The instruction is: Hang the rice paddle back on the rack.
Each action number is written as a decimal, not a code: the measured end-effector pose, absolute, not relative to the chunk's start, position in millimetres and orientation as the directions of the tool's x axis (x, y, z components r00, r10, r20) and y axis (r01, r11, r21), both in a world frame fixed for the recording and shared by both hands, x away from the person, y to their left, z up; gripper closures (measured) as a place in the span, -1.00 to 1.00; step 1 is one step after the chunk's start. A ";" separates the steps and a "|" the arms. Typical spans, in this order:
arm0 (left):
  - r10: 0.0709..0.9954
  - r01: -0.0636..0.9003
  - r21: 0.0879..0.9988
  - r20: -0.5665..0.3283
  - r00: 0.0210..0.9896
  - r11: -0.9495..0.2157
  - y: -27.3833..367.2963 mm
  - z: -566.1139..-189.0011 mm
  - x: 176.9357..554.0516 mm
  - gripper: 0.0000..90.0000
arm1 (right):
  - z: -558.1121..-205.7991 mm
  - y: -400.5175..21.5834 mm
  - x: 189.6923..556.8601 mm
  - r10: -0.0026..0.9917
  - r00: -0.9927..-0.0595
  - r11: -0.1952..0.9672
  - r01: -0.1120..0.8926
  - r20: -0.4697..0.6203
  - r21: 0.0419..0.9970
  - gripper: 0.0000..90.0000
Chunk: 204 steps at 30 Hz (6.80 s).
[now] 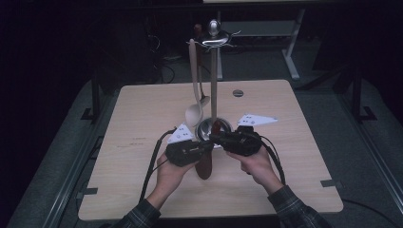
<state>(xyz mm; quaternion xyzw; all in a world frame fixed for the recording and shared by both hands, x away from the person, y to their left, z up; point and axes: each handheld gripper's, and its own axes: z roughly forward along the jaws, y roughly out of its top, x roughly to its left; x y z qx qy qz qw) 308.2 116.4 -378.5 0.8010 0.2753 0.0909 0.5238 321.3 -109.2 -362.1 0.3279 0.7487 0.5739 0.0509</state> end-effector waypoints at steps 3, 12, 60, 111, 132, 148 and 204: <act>0.526 0.344 0.887 -0.143 0.839 -0.308 116.4 -379.3 309.4 0.73 | -362.9 -108.7 320.6 0.542 -0.782 0.120 0.436 0.309 0.892 0.67; 0.497 0.360 0.865 -0.154 0.854 -0.350 124.7 -380.3 314.7 0.29 | -365.0 -109.6 320.4 0.543 -0.789 0.141 0.422 0.287 0.895 0.70; 0.617 0.514 0.695 -0.128 0.777 -0.503 245.1 -425.6 294.3 -0.60 | -218.8 -93.9 384.9 0.320 -0.944 0.269 0.177 0.085 0.947 0.71; 0.616 0.531 0.670 -0.137 0.776 -0.519 242.5 -428.9 294.3 -0.60 | -200.3 -116.3 413.0 0.393 -0.918 0.237 0.152 0.048 0.960 0.33; 0.612 0.519 0.678 -0.128 0.781 -0.520 242.0 -430.5 295.3 -0.59 | -270.9 -164.8 376.5 0.519 -0.855 0.343 0.221 0.012 0.913 -0.43; 0.598 0.483 0.705 -0.103 0.795 -0.520 252.5 -432.3 297.8 -0.59 | -334.0 -179.6 353.1 0.609 -0.793 0.298 0.255 0.022 0.920 -0.62; 0.601 0.484 0.690 -0.089 0.795 -0.538 255.4 -447.3 296.0 -0.59 | -460.7 -236.9 299.7 0.738 -0.665 0.322 0.495 0.113 0.807 -0.70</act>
